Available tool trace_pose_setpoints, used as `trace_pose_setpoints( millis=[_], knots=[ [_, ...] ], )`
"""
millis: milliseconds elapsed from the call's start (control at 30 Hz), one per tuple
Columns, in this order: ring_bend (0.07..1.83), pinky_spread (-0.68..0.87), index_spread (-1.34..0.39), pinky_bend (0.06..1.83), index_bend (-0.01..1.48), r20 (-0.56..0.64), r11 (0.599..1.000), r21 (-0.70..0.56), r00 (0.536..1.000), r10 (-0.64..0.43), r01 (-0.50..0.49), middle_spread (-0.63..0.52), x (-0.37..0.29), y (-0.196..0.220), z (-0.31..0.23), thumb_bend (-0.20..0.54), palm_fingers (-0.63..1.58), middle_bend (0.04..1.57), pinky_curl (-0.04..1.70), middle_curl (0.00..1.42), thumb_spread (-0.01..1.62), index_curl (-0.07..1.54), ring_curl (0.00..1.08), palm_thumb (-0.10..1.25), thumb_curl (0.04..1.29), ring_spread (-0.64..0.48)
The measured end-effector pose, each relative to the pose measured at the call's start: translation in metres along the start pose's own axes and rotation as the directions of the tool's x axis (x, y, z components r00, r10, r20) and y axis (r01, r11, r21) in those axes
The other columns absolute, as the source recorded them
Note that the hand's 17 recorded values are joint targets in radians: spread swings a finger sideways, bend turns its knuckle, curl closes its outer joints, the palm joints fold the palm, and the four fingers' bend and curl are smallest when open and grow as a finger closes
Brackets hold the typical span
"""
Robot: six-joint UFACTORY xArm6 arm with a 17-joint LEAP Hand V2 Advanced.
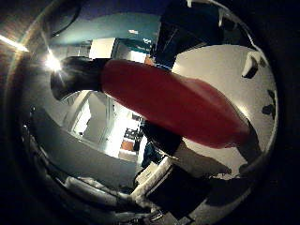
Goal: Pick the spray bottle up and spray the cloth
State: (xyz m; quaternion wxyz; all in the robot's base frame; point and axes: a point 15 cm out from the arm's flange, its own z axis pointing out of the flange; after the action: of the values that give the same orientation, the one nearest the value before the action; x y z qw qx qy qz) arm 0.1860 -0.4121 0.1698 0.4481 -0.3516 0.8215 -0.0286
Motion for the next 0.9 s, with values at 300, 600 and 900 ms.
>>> trace_pose_setpoints(
  millis=[300,600,900],
  knots=[
    [1.22,0.36,-0.04,0.46,0.20,0.000,1.000,0.009,1.000,-0.020,0.020,0.41,-0.002,-0.002,-0.004,-0.023,0.27,0.36,0.27,0.38,1.09,0.25,0.39,0.52,0.30,0.18],
    [0.71,0.38,-0.08,0.49,0.19,0.024,0.999,0.014,0.999,-0.049,0.049,0.27,-0.012,-0.001,-0.007,-0.023,0.20,0.36,0.27,0.38,1.09,0.35,0.21,0.51,0.30,0.32],
    [0.55,0.40,-0.09,0.46,0.18,0.063,0.998,0.021,0.996,-0.063,0.062,0.23,-0.025,0.001,-0.001,-0.023,0.19,0.33,0.26,0.37,1.09,0.36,0.19,0.51,0.30,0.34]
  ],
)
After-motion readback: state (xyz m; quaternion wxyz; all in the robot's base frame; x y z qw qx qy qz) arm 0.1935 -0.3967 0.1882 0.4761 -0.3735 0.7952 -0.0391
